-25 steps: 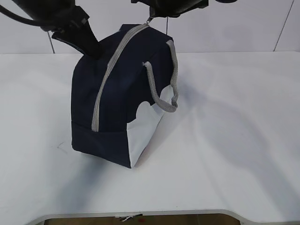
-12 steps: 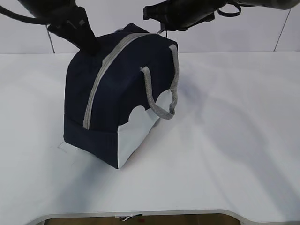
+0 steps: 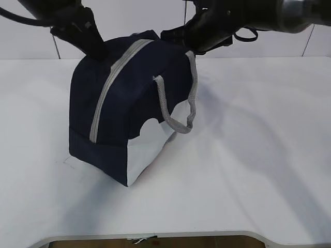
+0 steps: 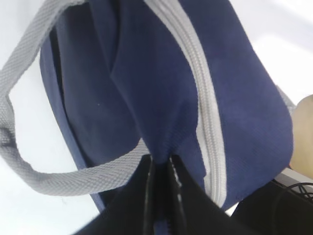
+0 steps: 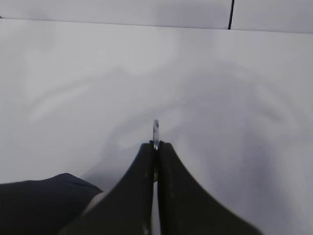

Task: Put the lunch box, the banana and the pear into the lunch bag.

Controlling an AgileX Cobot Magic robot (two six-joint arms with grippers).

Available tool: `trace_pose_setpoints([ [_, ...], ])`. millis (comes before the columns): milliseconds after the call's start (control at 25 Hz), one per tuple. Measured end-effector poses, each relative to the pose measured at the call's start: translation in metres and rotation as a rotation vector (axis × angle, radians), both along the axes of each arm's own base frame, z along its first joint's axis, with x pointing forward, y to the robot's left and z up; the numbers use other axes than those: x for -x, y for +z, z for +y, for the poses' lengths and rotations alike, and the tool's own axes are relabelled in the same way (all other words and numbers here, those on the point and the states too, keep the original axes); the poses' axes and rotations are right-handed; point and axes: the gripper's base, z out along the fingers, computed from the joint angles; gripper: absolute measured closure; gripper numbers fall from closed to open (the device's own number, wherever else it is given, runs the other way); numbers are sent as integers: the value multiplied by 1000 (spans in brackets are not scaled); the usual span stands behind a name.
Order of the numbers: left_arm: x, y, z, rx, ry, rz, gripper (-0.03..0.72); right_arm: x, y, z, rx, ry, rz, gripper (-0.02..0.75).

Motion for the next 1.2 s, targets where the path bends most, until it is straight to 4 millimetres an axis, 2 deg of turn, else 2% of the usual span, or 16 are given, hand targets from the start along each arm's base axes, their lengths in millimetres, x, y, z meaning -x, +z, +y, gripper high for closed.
trace_pose_setpoints([
  [320,0,0,1,-10,0,-3,674,-6,-22,2,-4,-5,38,721],
  [640,0,0,1,-12,-2,0,675,-5,-22,3,-8,-11,77,721],
  [1200,0,-1,2,-21,-1,-6,675,-9,-38,4,3,-5,125,721],
])
